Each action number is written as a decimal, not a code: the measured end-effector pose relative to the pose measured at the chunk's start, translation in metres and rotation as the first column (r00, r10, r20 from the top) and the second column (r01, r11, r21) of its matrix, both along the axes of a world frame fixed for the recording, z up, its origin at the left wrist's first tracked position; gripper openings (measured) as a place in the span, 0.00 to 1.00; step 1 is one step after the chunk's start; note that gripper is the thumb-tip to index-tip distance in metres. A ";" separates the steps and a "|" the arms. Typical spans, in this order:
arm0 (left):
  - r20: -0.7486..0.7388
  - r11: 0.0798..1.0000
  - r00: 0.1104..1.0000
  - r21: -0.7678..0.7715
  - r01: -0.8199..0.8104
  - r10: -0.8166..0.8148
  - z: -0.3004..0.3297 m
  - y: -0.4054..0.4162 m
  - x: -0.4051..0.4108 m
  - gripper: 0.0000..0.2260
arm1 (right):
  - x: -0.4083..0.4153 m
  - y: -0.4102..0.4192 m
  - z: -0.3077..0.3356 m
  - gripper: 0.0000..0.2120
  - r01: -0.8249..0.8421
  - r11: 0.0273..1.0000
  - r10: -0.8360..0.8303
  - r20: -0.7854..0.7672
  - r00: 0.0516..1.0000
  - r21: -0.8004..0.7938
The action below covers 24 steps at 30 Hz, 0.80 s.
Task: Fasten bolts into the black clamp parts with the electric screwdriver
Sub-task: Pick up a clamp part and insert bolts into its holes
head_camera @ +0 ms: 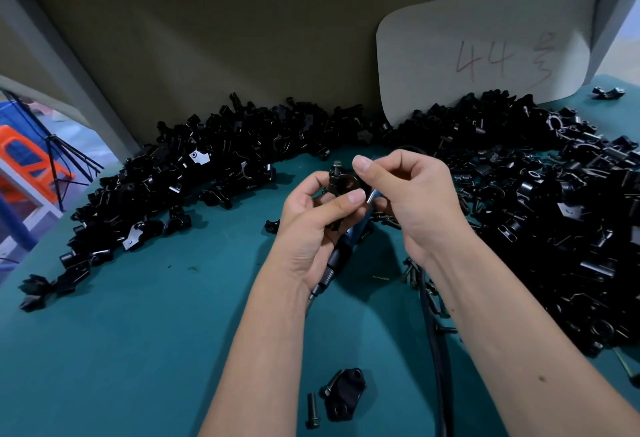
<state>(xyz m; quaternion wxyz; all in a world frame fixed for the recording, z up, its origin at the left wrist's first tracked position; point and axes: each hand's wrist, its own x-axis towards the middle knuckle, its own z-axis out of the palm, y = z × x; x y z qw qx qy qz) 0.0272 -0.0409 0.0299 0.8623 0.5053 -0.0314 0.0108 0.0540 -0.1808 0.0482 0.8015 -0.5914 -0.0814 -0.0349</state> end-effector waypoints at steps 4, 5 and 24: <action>-0.001 1.000 1.000 -0.025 -0.006 0.006 0.000 0.000 0.001 0.11 | -0.002 0.001 -0.003 0.06 -0.102 0.995 0.101 -0.017 0.995 -0.010; -0.007 0.999 1.000 -0.042 -0.008 0.008 0.000 0.000 0.001 0.11 | -0.002 0.001 -0.004 0.08 -0.145 0.989 0.145 -0.021 0.989 0.008; -0.030 0.993 0.999 -0.121 -0.014 0.010 -0.001 0.002 -0.001 0.14 | -0.004 -0.003 0.001 0.06 -0.183 0.983 0.183 -0.025 0.983 -0.029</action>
